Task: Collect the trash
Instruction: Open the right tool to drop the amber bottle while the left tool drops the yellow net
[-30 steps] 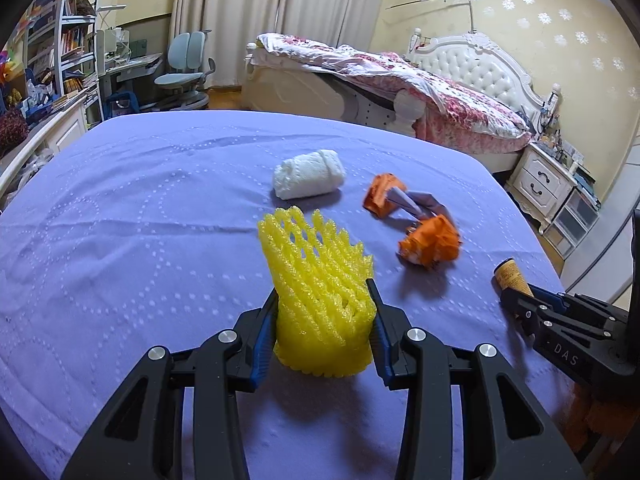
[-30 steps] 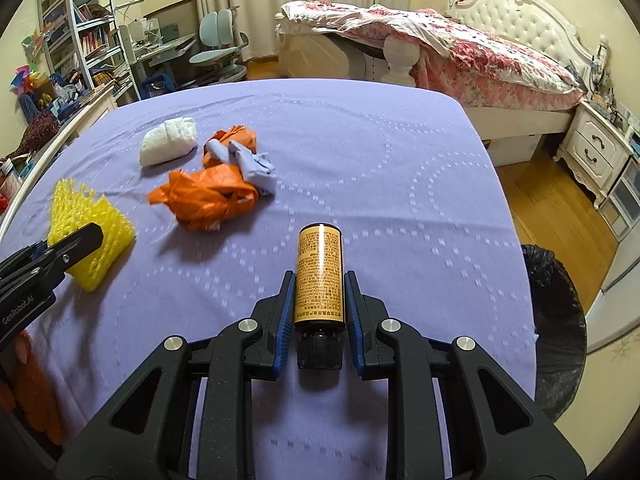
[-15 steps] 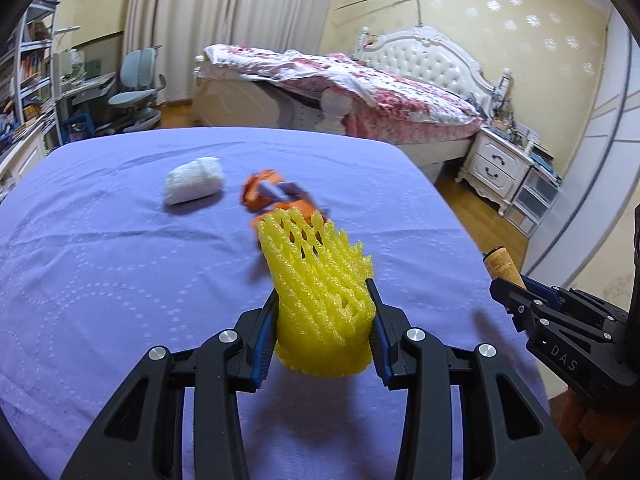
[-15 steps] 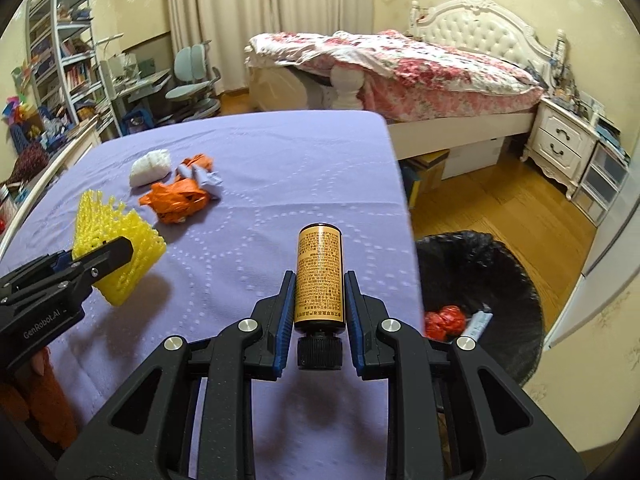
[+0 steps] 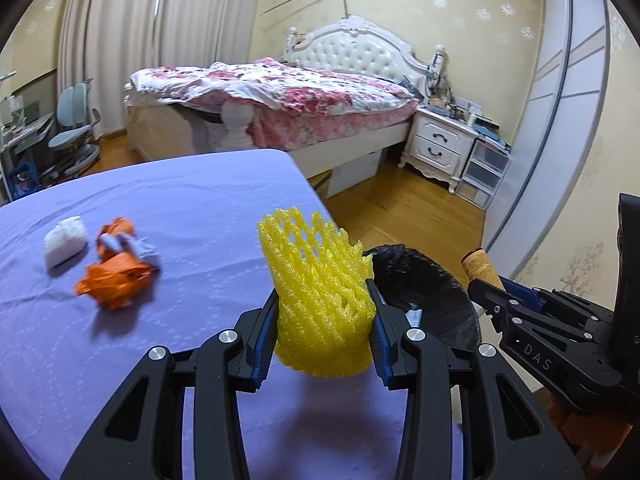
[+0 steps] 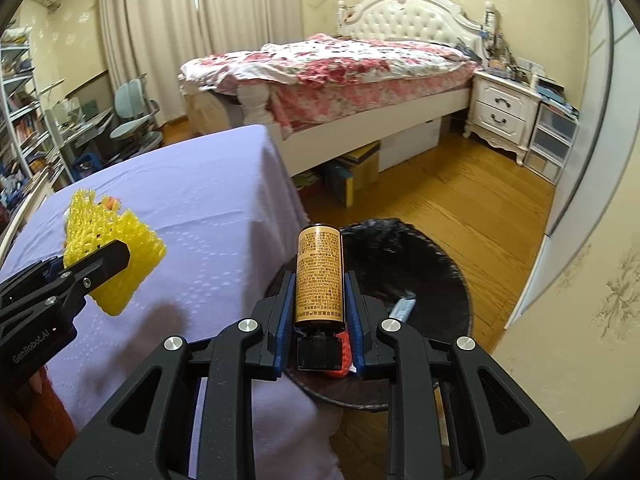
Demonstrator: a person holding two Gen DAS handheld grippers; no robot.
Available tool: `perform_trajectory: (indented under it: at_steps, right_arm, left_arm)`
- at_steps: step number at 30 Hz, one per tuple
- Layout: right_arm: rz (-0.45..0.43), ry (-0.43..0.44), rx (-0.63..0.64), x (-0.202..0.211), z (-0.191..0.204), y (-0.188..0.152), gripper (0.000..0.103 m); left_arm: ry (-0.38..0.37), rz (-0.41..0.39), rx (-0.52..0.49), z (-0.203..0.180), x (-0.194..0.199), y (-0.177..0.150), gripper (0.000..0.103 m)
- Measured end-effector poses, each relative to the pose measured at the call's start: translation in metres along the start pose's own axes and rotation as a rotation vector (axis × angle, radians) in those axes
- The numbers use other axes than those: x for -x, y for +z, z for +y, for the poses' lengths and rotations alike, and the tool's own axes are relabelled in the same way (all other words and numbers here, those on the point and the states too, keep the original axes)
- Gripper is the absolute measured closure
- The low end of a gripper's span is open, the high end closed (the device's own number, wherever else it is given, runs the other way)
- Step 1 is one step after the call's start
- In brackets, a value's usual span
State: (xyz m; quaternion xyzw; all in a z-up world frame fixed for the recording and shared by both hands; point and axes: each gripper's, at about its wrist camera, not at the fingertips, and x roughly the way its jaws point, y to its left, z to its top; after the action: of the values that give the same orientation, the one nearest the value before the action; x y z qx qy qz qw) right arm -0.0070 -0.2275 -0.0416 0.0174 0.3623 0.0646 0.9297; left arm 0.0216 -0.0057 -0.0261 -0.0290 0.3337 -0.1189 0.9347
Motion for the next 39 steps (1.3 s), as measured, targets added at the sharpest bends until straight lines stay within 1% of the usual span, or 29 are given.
perform_trajectory:
  at_steps: [4, 9, 16, 18, 20, 21, 22, 23, 24, 26, 28, 34, 35, 39]
  right_arm:
    - [0.000, -0.020, -0.029, -0.007, -0.019, 0.002, 0.080]
    - [0.005, -0.039, -0.064, -0.017, -0.044, 0.003, 0.080]
    - [0.009, -0.050, -0.094, -0.027, -0.065, 0.005, 0.080]
    - [0.011, -0.054, -0.101, -0.030, -0.070, 0.005, 0.080]
    - [0.012, -0.057, -0.107, -0.031, -0.072, 0.005, 0.079]
    - [0.012, -0.059, -0.109, -0.032, -0.074, 0.005, 0.079]
    - [0.015, -0.063, -0.112, -0.035, -0.076, 0.004, 0.078]
    - [0.016, -0.066, -0.115, -0.037, -0.077, 0.006, 0.074]
    - [0.016, -0.069, -0.118, -0.038, -0.078, 0.006, 0.067]
    - [0.015, -0.078, -0.129, -0.039, -0.078, 0.005, 0.062]
    - [0.013, -0.082, -0.137, -0.039, -0.080, 0.003, 0.061]
    - [0.008, -0.086, -0.133, -0.035, -0.076, 0.003, 0.051]
    - [0.007, -0.082, -0.128, -0.034, -0.073, 0.002, 0.047]
    - [0.014, -0.052, -0.114, -0.033, -0.057, 0.000, 0.046]
  left_arm:
    - [-0.021, 0.019, -0.032, -0.022, -0.023, 0.009, 0.062]
    - [-0.032, 0.030, -0.076, -0.046, -0.037, 0.014, 0.062]
    - [-0.029, 0.065, -0.123, -0.064, -0.057, 0.017, 0.061]
    - [-0.022, 0.080, -0.128, -0.066, -0.063, 0.016, 0.054]
    - [-0.009, 0.083, -0.127, -0.065, -0.065, 0.014, 0.042]
    - [-0.002, 0.083, -0.127, -0.064, -0.065, 0.013, 0.039]
    - [0.002, 0.082, -0.127, -0.064, -0.066, 0.012, 0.033]
    - [0.007, 0.083, -0.126, -0.064, -0.066, 0.011, 0.029]
    - [0.012, 0.084, -0.124, -0.063, -0.066, 0.010, 0.029]
    - [0.017, 0.090, -0.114, -0.061, -0.066, 0.009, 0.026]
    - [0.020, 0.091, -0.103, -0.060, -0.065, 0.009, 0.025]
    - [0.064, 0.065, -0.120, -0.055, -0.055, 0.008, 0.025]
    - [0.069, 0.059, -0.120, -0.052, -0.051, 0.007, 0.024]
    - [0.118, 0.045, -0.101, -0.035, -0.039, 0.002, 0.024]
